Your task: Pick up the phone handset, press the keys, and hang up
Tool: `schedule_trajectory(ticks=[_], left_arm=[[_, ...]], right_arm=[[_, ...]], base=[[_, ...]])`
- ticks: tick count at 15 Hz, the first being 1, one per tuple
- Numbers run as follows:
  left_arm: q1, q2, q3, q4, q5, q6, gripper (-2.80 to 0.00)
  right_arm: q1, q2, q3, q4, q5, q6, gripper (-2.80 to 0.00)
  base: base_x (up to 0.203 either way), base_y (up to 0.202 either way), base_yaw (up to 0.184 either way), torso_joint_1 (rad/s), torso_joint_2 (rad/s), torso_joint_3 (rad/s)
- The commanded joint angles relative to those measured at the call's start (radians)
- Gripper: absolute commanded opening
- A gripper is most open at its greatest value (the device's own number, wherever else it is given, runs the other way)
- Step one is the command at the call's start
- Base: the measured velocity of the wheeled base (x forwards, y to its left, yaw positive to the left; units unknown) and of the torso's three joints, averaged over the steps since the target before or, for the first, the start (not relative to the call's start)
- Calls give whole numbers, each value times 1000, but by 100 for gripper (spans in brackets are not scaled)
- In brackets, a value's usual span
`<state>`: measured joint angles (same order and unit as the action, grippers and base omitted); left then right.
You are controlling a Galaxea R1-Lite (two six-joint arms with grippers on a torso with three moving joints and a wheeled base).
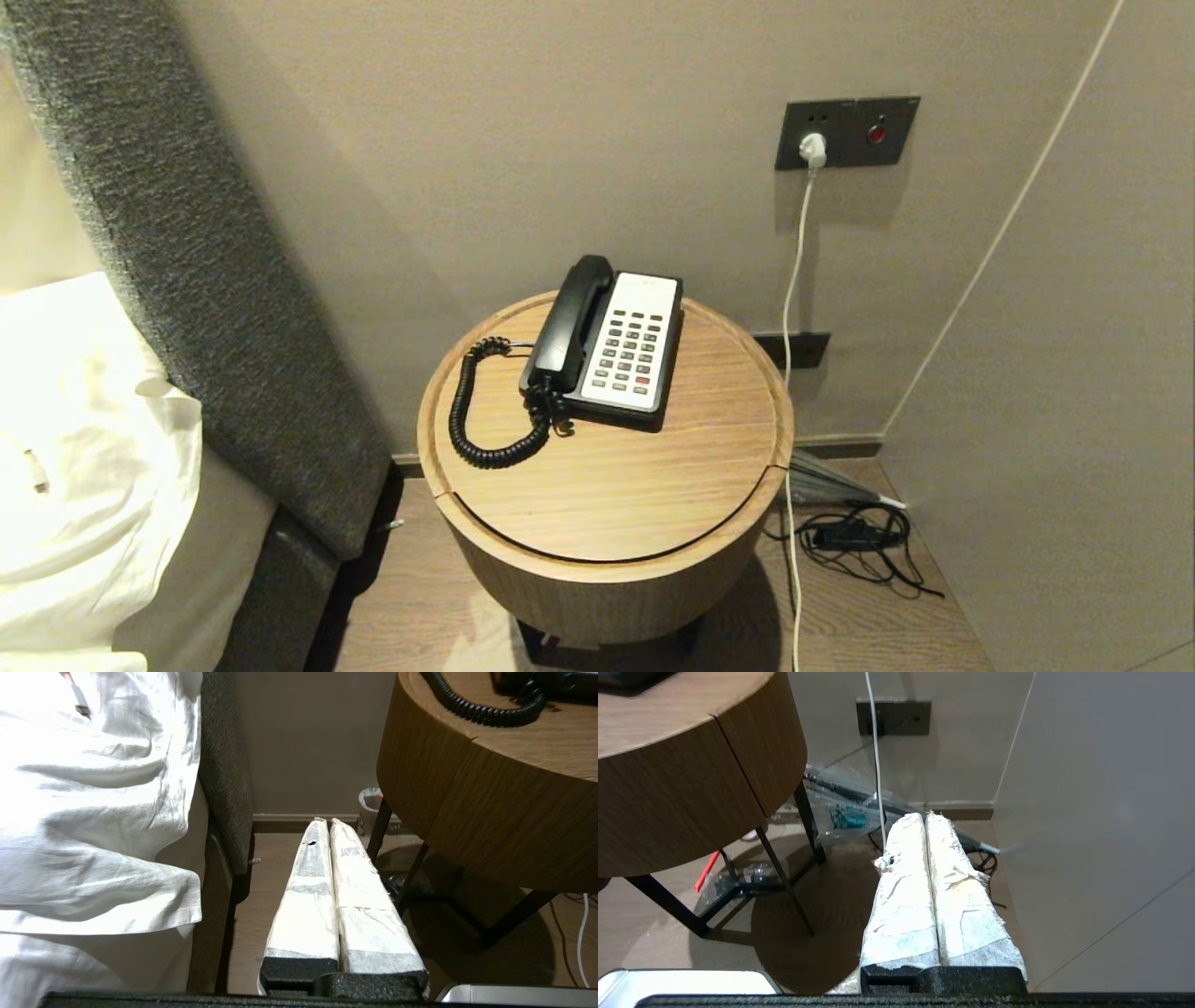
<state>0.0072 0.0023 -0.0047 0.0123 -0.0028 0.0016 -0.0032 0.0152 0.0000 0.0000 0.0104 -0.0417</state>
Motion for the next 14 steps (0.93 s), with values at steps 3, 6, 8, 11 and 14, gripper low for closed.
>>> schedule_trajectory(ticks=[3, 6, 8, 11, 14], left_arm=[[0, 1, 2, -1, 0, 0, -280], [0, 1, 2, -1, 0, 0, -280], [0, 1, 0, 0, 0, 1, -280], [0, -1, 2, -2, 0, 0, -280], [0, -1, 2, -2, 0, 1, -280]], right_arm=[[0, 2, 0, 0, 2, 0, -280], [0, 2, 0, -2, 2, -1, -280], [0, 2, 0, -2, 0, 0, -280], [0, 2, 0, -2, 0, 2, -280], [0, 2, 0, -2, 0, 2, -280]], base=[[0, 0, 0, 5, 2, 197], [0, 0, 0, 2, -3, 204], [0, 0, 0, 1, 3, 202], [0, 0, 0, 0, -1, 181], [0, 0, 0, 2, 2, 47]])
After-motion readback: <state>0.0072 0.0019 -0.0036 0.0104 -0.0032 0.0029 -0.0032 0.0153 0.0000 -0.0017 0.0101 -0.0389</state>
